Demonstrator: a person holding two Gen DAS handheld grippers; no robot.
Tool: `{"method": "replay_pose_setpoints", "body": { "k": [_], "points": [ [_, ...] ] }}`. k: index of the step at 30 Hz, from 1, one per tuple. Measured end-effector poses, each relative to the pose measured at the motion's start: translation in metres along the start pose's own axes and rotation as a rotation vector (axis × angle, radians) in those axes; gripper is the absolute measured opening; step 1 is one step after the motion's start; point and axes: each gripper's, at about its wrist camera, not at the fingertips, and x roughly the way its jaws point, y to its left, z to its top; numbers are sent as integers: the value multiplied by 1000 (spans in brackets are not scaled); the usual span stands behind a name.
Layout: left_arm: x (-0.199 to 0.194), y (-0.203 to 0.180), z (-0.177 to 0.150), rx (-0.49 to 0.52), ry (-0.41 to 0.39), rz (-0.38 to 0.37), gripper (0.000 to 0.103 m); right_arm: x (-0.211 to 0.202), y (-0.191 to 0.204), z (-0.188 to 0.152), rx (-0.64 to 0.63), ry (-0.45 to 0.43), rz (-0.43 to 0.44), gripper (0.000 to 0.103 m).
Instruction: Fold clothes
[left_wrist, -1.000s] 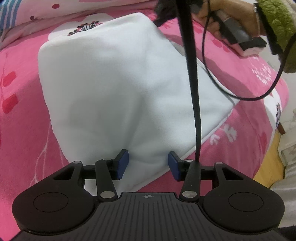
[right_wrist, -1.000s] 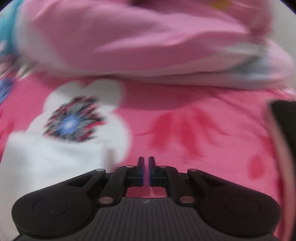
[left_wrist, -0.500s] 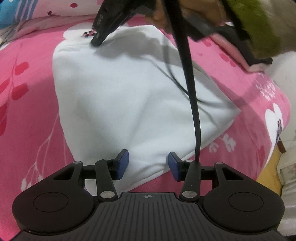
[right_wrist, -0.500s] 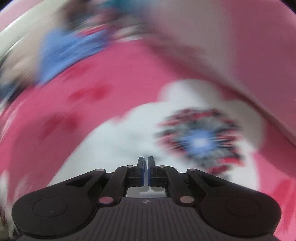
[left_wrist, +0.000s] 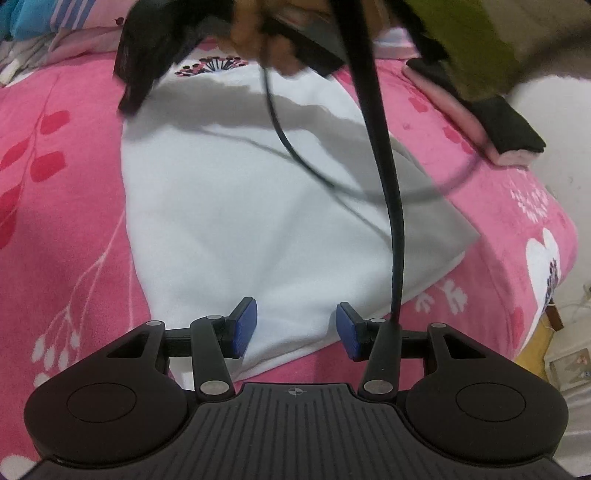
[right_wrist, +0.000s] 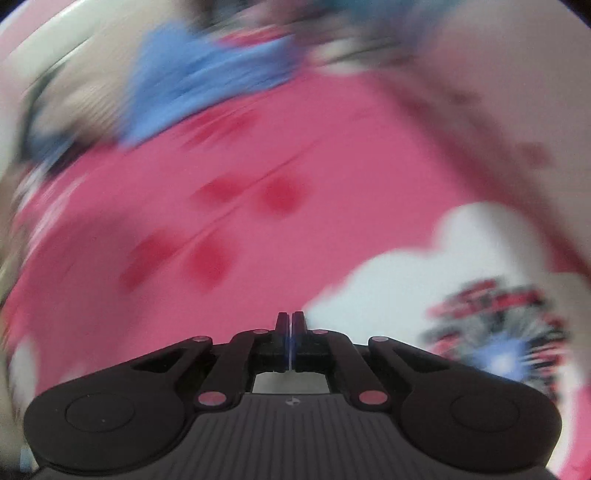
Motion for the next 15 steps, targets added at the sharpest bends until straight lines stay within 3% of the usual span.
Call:
{"method": "replay_pose_setpoints", "body": {
  "k": [3,6,9,12,15],
  "points": [
    [-1,4,0,-48,-8,-7,47,-5,-16,14,102,-51,-52,1],
    [-1,6,1,-86,-13,-17,47,-18,3,2,41,17,26,1],
    [-2,8,0,-95,-19,-28,47,-25,5,-19,80,73,27,1],
    [-2,10,-1,-88,-22,-40,47,-30,-14,-37,210,114,-132,1],
    [-5,12,0,-86,-20,-50,48,-49,-32,-43,356,61,-206,2]
  ]
}}
